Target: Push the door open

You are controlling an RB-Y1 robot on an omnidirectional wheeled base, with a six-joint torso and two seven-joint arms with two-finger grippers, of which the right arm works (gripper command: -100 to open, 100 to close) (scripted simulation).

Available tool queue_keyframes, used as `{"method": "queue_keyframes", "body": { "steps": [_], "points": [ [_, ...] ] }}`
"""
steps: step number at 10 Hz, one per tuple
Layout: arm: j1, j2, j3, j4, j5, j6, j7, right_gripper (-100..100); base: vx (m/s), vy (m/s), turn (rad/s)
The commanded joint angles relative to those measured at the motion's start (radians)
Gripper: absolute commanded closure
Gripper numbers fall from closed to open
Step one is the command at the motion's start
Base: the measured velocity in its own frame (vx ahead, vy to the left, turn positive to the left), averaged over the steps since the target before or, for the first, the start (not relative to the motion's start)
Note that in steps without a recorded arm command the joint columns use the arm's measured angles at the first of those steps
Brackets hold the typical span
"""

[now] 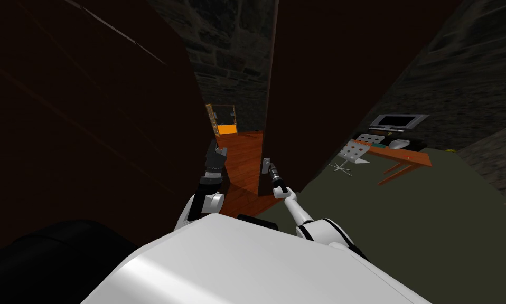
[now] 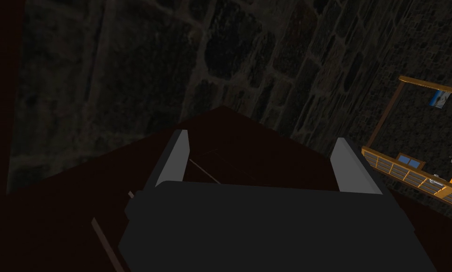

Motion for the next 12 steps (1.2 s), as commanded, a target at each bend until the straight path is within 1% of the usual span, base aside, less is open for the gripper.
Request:
{"method": "queue_keyframes", "body": {
  "steps": [1, 3, 4, 5, 10, 11, 12],
  "points": [
    [0.002, 0.005, -0.003, 0.000, 0.000, -0.004, 0.002, -100, 0.184, 0.076, 0.021],
    [0.003, 0.024, -0.006, 0.002, -0.001, -0.009, 0.004, -100, 0.193, 0.056, 0.021],
    [-0.012, 0.020, -0.006, 0.029, -0.002, -0.020, 0.001, -100, 0.076, 0.015, 0.007],
    [-0.012, 0.020, -0.006, 0.029, -0.002, -0.020, 0.001, 100, -0.008, 0.000, -0.007],
    [-0.012, 0.020, -0.006, 0.029, -0.002, -0.020, 0.001, 100, -0.015, -0.004, 0.000],
    [-0.015, 0.009, -0.029, 0.037, -0.017, -0.025, 0.026, 100, 0.095, 0.016, 0.020],
    [-0.018, 0.004, -0.042, 0.042, -0.025, -0.028, 0.041, 100, 0.179, 0.056, 0.031]
  ]
}}
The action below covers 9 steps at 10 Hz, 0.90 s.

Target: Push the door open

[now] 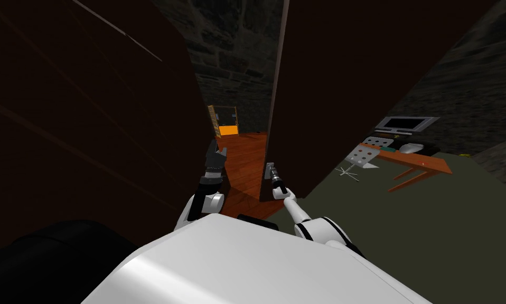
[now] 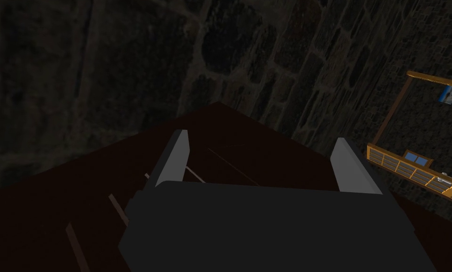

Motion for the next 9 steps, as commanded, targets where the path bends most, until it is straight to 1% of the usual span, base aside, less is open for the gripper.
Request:
{"method": "queue_keyframes", "body": {
  "steps": [1, 2, 4, 5, 7, 8, 9],
  "points": [
    [-0.004, -0.020, -0.031, -0.020, -0.016, -0.005, 0.032, 100, 0.174, 0.070, 0.013],
    [-0.005, -0.022, -0.039, -0.017, -0.022, -0.007, 0.041, 100, 0.158, 0.051, 0.023],
    [-0.005, -0.022, -0.039, -0.017, -0.022, -0.007, 0.041, 100, 0.073, 0.026, -0.006],
    [-0.009, -0.027, -0.056, -0.012, -0.033, -0.011, 0.059, 100, 0.064, 0.008, 0.005],
    [-0.013, -0.030, -0.075, -0.005, -0.045, -0.016, 0.080, 100, 0.115, -0.002, -0.052],
    [-0.011, -0.030, -0.064, -0.009, -0.041, -0.005, 0.067, -100, -0.099, -0.008, -0.039],
    [-0.012, -0.030, -0.064, -0.009, -0.041, -0.004, 0.067, -100, -0.202, 0.021, -0.011]
  ]
}}
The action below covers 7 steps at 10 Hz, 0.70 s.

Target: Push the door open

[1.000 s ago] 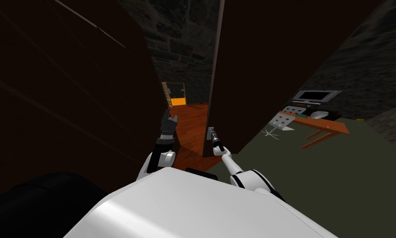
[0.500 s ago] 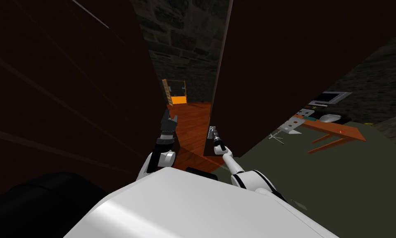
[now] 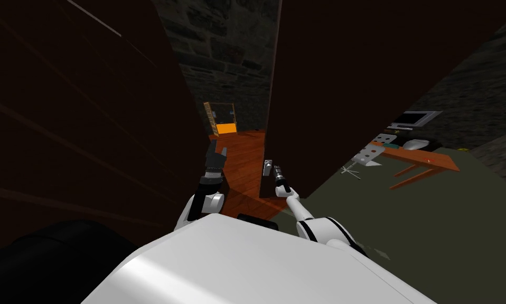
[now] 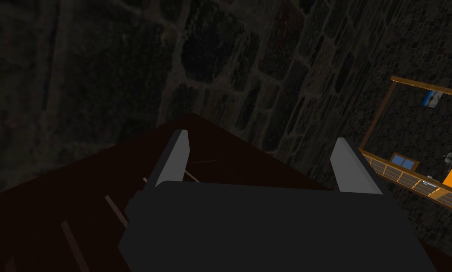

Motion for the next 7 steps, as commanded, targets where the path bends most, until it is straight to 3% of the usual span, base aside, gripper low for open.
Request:
{"method": "queue_keyframes", "body": {
  "steps": [1, 3, 5, 7],
  "points": [
    [0.000, 0.001, 0.002, -0.001, 0.000, 0.005, -0.005, -100, -0.231, 0.017, -0.012],
    [-0.002, 0.013, 0.004, -0.002, -0.001, 0.014, -0.009, -100, -0.284, 0.003, -0.022],
    [-0.004, 0.038, 0.006, -0.004, -0.002, 0.023, -0.013, -100, -0.259, 0.037, -0.024],
    [-0.001, 0.015, 0.002, -0.004, -0.003, 0.015, -0.008, -100, -0.015, 0.032, 0.013]
  ]
}}
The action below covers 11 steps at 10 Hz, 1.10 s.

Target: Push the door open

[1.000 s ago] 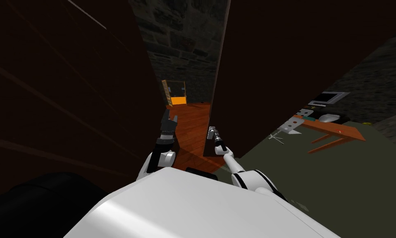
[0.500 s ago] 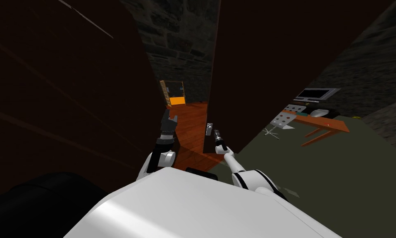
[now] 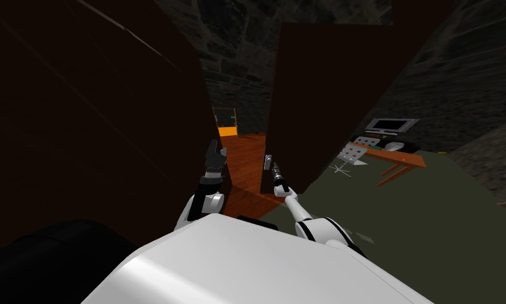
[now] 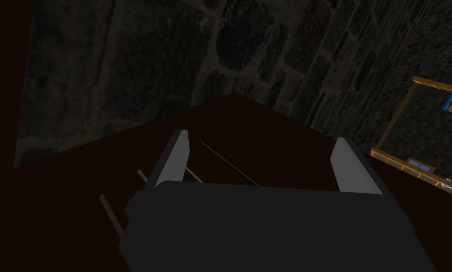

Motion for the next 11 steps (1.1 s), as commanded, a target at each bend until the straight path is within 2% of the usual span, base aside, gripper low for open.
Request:
{"method": "queue_keyframes", "body": {
  "steps": [1, 4, 7, 8, 9, 11],
  "points": [
    [-0.006, -0.009, -0.002, 0.017, -0.001, -0.014, 0.001, -100, 0.142, 0.050, 0.018],
    [0.000, -0.016, -0.005, 0.018, -0.003, -0.028, 0.005, -100, 0.217, 0.034, 0.026],
    [0.006, 0.002, -0.008, 0.020, -0.004, -0.042, 0.008, -100, 0.201, 0.051, 0.025],
    [0.001, -0.003, -0.007, 0.029, -0.004, -0.043, 0.006, -100, 0.094, 0.014, 0.007],
    [0.001, -0.003, -0.007, 0.029, -0.004, -0.043, 0.006, 100, -0.013, 0.000, -0.008],
    [0.001, -0.003, -0.007, 0.029, -0.004, -0.043, 0.006, 100, -0.034, -0.006, 0.004]
  ]
}}
